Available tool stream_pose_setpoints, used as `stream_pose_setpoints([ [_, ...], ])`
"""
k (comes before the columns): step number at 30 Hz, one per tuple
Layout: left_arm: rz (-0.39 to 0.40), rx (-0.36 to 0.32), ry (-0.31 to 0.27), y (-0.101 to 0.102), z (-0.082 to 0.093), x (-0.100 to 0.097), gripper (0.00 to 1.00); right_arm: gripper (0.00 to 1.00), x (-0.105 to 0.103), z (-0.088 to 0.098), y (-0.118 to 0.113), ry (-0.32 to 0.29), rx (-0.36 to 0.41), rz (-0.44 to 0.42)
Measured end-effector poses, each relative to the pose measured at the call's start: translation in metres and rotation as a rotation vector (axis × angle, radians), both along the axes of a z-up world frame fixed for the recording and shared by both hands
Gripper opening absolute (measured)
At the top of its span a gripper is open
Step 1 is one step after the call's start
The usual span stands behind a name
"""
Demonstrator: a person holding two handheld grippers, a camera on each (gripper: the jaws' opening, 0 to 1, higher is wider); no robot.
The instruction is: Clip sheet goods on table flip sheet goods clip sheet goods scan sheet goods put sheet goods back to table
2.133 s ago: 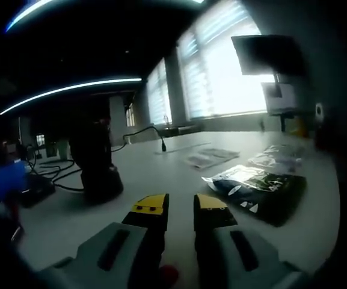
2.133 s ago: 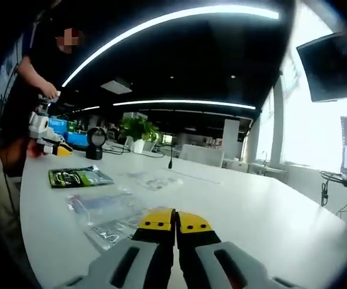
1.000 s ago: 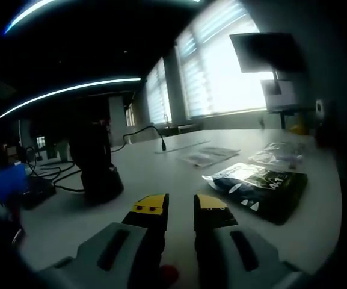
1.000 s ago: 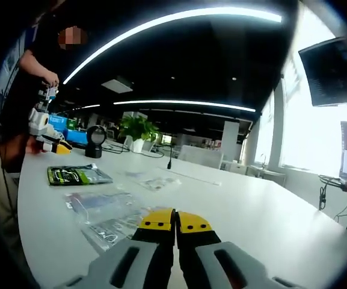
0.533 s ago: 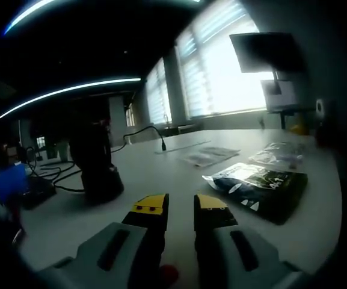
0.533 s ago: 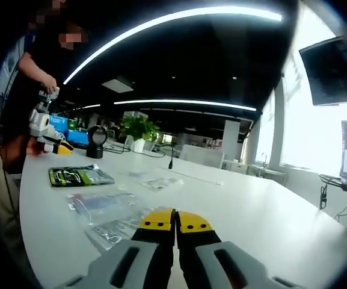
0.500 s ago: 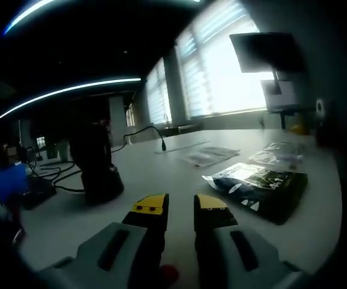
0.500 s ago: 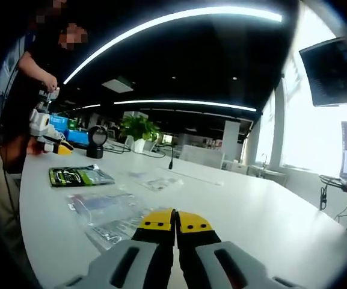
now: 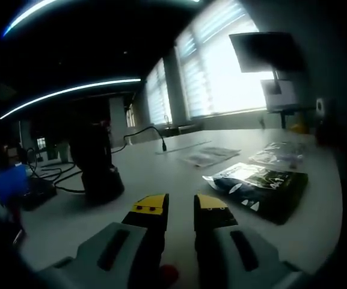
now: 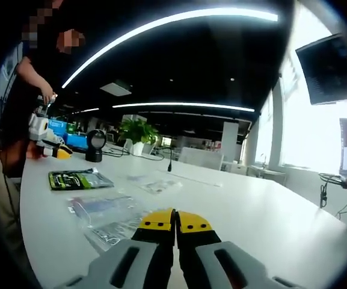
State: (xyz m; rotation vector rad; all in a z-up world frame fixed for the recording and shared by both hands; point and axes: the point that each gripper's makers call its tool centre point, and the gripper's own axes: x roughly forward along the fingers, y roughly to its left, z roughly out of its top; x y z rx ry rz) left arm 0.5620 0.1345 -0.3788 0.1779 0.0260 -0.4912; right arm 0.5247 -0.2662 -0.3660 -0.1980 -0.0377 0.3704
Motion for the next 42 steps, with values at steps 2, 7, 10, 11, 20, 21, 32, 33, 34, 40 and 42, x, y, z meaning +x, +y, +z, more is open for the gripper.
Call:
stream_pose_setpoints([
  [2,-0.001,-0.001,0.0,0.0,0.0,0.0,0.09,0.0,0.0,0.001,0.0,-0.003,0.007,0.003],
  [7,0.002,-0.007,-0.001,0.001,0.001,0.0,0.09,0.0,0.0,0.0,0.0,-0.004,0.004,0.002],
  [10,0.003,-0.005,-0.003,0.001,0.001,0.0,0.09,0.0,0.0,-0.001,0.001,-0.005,-0.013,-0.003],
  [11,0.003,-0.004,-0.003,0.001,0.001,0.0,0.09,0.0,0.0,-0.001,0.001,-0.005,-0.018,-0.004],
  [20,0.003,-0.004,-0.002,0.001,0.001,0.001,0.09,0.0,0.0,0.005,-0.002,-0.026,-0.011,-0.02],
  [21,0.003,-0.005,0.0,0.001,0.0,0.001,0.09,0.0,0.0,0.006,-0.002,-0.026,-0.008,-0.024],
  [32,0.003,0.014,-0.005,-0.001,0.0,0.0,0.09,0.0,0.009,0.018,0.009,0.004,0.016,-0.026],
  [33,0.004,0.013,-0.005,0.0,0.0,0.0,0.09,0.0,0.01,0.019,0.012,0.007,0.007,-0.025],
  [34,0.004,0.012,-0.004,0.0,0.0,0.0,0.09,0.0,0.011,0.021,0.015,0.008,0.003,-0.021],
  [40,0.001,0.017,-0.005,-0.001,0.0,0.0,0.09,0.0,0.019,0.025,0.024,0.087,0.049,-0.019],
  [42,-0.001,0.018,-0.007,-0.002,0.0,-0.001,0.09,0.0,0.022,0.028,0.025,0.087,0.044,-0.017],
])
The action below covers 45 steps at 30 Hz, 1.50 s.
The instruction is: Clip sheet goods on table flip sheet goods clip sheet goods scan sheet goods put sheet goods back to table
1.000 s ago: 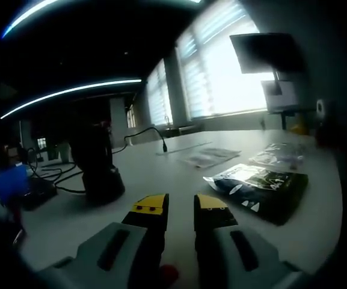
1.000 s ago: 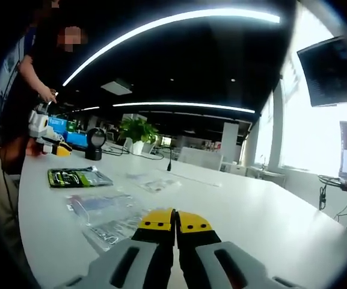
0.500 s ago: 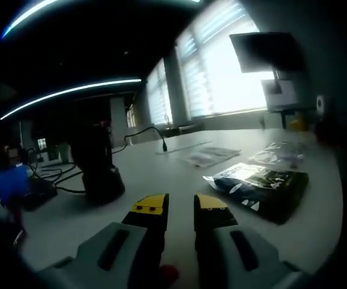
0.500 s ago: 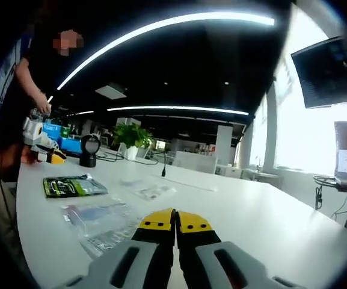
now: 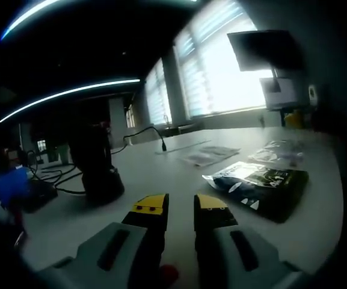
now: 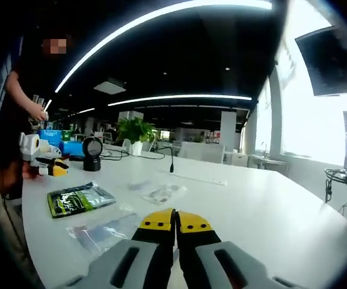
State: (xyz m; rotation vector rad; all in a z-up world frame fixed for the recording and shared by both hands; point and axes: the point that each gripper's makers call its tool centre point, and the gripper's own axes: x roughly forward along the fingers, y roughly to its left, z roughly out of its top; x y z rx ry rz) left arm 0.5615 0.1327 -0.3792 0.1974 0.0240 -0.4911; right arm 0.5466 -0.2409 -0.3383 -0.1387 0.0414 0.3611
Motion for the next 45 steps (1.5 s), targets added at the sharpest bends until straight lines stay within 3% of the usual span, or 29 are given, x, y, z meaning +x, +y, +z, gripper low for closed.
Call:
stream_pose_setpoints([
  [7,0.002,0.0,-0.001,0.0,0.0,0.0,0.09,0.0,0.01,0.006,0.0,0.016,-0.026,-0.011],
  [20,0.001,0.009,-0.002,0.0,-0.001,-0.001,0.09,0.02,0.018,0.025,0.018,0.031,-0.147,0.049],
  [37,-0.003,0.004,0.001,0.0,-0.001,-0.001,0.09,0.07,0.035,0.03,0.024,0.09,-0.276,0.094],
  [45,-0.005,0.004,0.003,0.0,-0.001,0.0,0.09,0.11,0.041,0.022,0.026,0.135,-0.319,0.117],
])
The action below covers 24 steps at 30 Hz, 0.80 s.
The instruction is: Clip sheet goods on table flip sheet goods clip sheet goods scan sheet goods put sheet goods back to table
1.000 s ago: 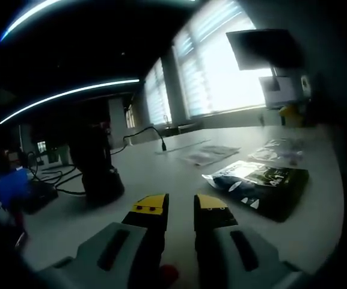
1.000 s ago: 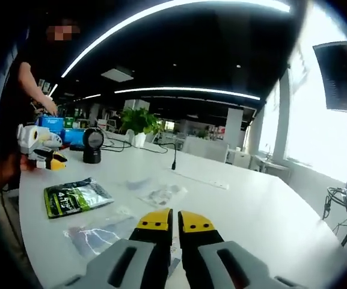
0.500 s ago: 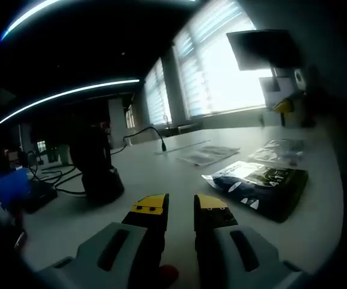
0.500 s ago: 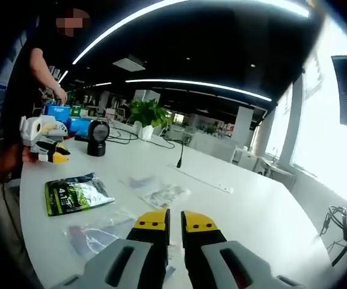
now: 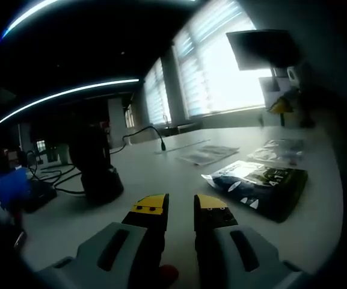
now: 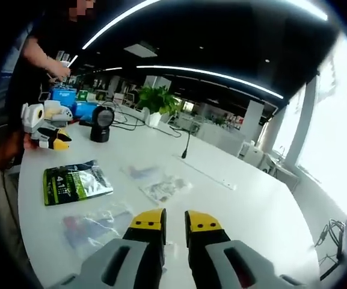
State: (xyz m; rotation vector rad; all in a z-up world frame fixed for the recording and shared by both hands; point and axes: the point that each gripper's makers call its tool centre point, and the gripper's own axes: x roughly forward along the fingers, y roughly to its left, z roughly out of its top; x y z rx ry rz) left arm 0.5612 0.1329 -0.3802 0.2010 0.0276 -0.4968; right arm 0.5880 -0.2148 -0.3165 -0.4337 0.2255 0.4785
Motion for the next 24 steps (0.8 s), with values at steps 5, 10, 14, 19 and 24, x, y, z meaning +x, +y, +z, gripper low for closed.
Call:
stream_pose_setpoints([
  [5,0.0,0.002,-0.005,0.0,0.001,0.0,0.09,0.14,0.004,-0.004,0.003,0.033,-0.044,0.013],
  [10,-0.001,0.004,-0.004,0.0,0.0,0.0,0.09,0.16,0.008,-0.013,0.005,0.076,-0.12,0.036],
  [14,0.0,0.004,-0.008,0.001,0.001,0.0,0.09,0.2,0.006,-0.039,0.004,0.205,-0.134,0.049],
  [19,-0.004,0.006,-0.009,0.0,0.001,-0.001,0.09,0.23,0.005,-0.059,-0.001,0.269,-0.175,0.058],
  [24,-0.002,0.011,-0.009,0.0,0.0,-0.001,0.09,0.24,0.008,-0.069,-0.003,0.323,-0.166,0.053],
])
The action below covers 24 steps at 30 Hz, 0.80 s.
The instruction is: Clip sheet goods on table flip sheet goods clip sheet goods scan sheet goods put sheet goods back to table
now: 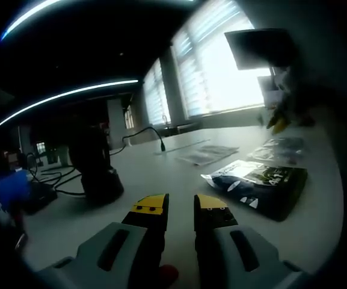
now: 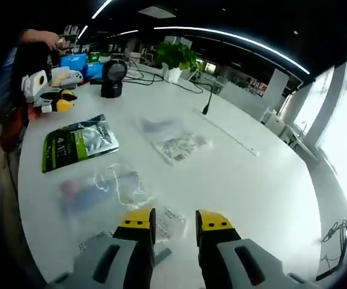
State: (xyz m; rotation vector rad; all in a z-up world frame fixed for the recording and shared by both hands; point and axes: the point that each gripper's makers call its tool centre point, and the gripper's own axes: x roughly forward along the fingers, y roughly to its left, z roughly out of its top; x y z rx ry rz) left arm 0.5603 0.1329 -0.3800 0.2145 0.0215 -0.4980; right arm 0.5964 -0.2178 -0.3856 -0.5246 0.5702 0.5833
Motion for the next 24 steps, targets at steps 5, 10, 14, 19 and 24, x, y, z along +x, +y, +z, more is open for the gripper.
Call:
stream_pose_setpoints([
  [5,0.003,0.004,0.0,0.0,-0.001,0.0,0.09,0.27,0.007,-0.014,-0.002,0.058,0.022,-0.01],
  [10,0.004,0.007,0.001,0.0,-0.001,0.001,0.09,0.28,0.001,-0.021,-0.001,0.089,0.051,-0.037],
  [14,0.003,0.006,-0.001,0.0,-0.001,0.0,0.09,0.29,-0.001,-0.024,0.0,0.106,0.058,-0.05],
  [19,0.004,0.006,-0.001,0.0,-0.001,0.0,0.09,0.32,-0.005,-0.028,0.002,0.145,0.079,-0.053],
  [24,0.004,0.008,-0.002,-0.001,-0.001,0.0,0.09,0.31,-0.01,-0.035,0.005,0.166,0.111,-0.067],
])
